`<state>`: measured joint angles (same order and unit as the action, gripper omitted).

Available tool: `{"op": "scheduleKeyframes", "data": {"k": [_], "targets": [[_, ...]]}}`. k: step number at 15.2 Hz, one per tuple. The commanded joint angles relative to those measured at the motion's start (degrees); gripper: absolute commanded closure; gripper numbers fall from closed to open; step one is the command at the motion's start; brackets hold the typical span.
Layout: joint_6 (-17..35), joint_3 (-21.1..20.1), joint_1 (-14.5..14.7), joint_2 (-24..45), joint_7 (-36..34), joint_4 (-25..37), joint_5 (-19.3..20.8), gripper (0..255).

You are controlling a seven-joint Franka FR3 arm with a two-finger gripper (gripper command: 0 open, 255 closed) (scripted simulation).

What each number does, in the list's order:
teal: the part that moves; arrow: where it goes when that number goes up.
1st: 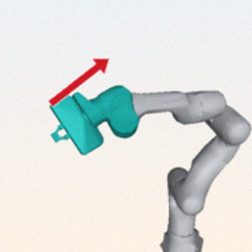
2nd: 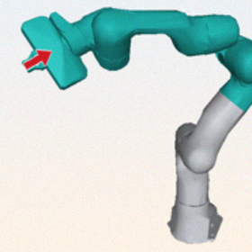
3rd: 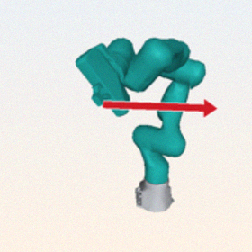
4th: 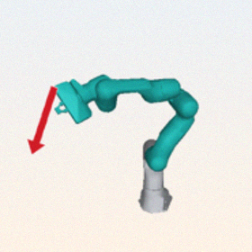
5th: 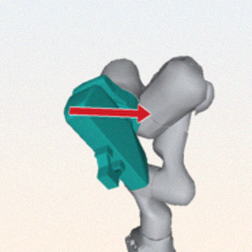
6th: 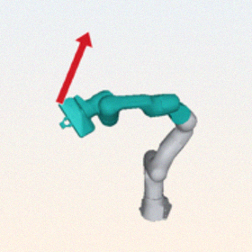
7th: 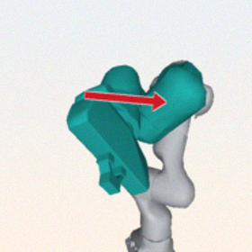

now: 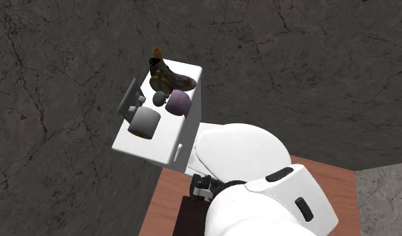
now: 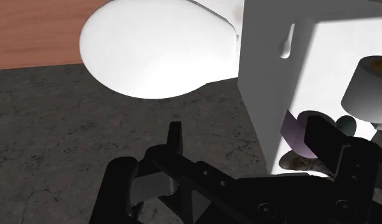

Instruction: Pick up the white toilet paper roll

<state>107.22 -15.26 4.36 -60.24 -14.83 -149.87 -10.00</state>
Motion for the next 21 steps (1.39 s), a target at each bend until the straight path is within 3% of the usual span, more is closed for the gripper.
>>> {"op": "scheduleKeyframes", "data": {"k": [1, 7, 12, 16, 21], "targets": [[5.3, -4.1, 1.3, -2.0, -2.9, -3.5, -1.9, 0], [21.8, -18.5, 3.9, -2.3, -12.4, -10.6, -6.8, 0], [36.5, -33.6, 1.3, 2.2, -22.0, -12.3, -9.0, 0], [47.3, -48.1, -6.4, 5.5, -30.7, -10.6, -8.9, 0], [56.8, -67.0, -20.8, 3.5, -41.2, -4.9, -8.4, 0]]}}
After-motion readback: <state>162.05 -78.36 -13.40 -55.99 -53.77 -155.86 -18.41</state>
